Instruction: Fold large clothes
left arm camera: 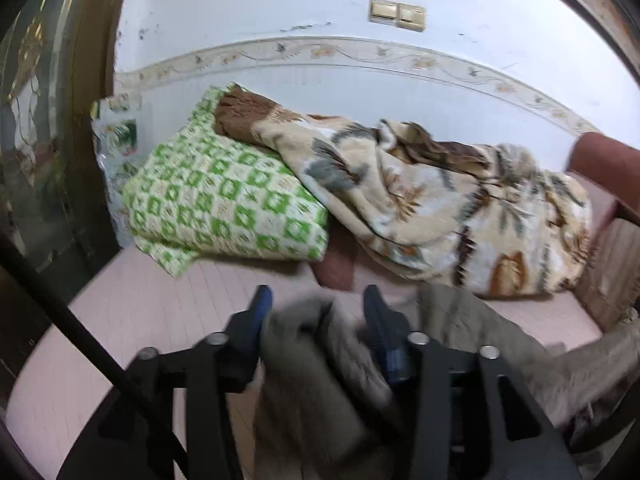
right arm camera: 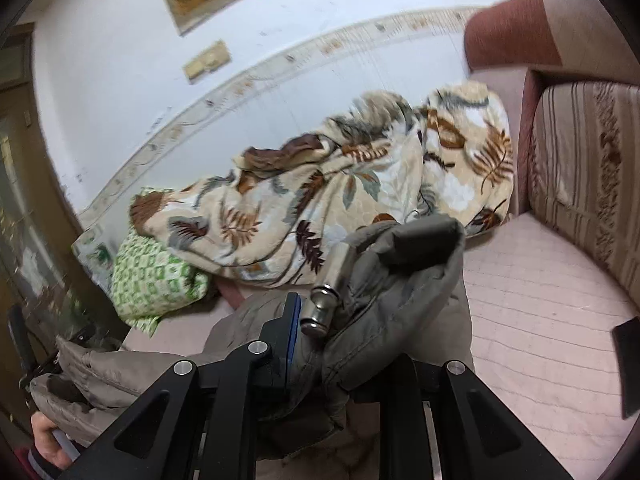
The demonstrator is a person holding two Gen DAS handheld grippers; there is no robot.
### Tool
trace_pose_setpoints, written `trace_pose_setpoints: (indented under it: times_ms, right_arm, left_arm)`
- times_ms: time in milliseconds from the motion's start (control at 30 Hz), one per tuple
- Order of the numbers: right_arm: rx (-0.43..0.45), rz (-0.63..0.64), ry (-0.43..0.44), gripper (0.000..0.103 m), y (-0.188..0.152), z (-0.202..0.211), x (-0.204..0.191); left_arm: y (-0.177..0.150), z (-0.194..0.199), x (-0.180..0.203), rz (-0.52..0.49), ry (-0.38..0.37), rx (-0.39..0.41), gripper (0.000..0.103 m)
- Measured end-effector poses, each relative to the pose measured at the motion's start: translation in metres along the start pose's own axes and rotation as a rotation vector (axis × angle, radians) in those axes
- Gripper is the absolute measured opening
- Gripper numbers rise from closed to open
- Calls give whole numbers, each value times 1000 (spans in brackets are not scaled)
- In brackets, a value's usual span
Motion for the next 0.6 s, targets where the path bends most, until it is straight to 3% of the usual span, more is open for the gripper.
trace_pose_setpoints:
  times_ms: [167, 333, 433, 467, 600]
  right_arm:
    - [-62, -54, -33, 19, 10, -58, 21]
    - [-108, -114, -84, 20, 12, -107, 41]
    - [-140, -174, -118, 21, 9, -131, 60]
    - [-152, -202, -124, 23, 8, -138, 67]
    - [-214, -354, -40, 56, 4, -150, 88]
  left_arm:
    - [28, -29, -20, 1, 50, 24, 69]
    - [31, -36, -31, -54, 114, 48, 69]
    - [29, -41, -44, -27, 123, 33, 69]
    - [27, -43, -47, -15, 112, 22, 69]
    - [14, -45, -43, -24, 77, -3, 69]
Point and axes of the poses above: each gripper's, at about its wrist camera, not at the fingertips, and z roughly against the way its jaws point, x to its right, y to its top, the point moved 7 cm from there along -z, roughly the way its jaws point, and after that the axes turned 4 degrees about -x, right-handed, at the moved point
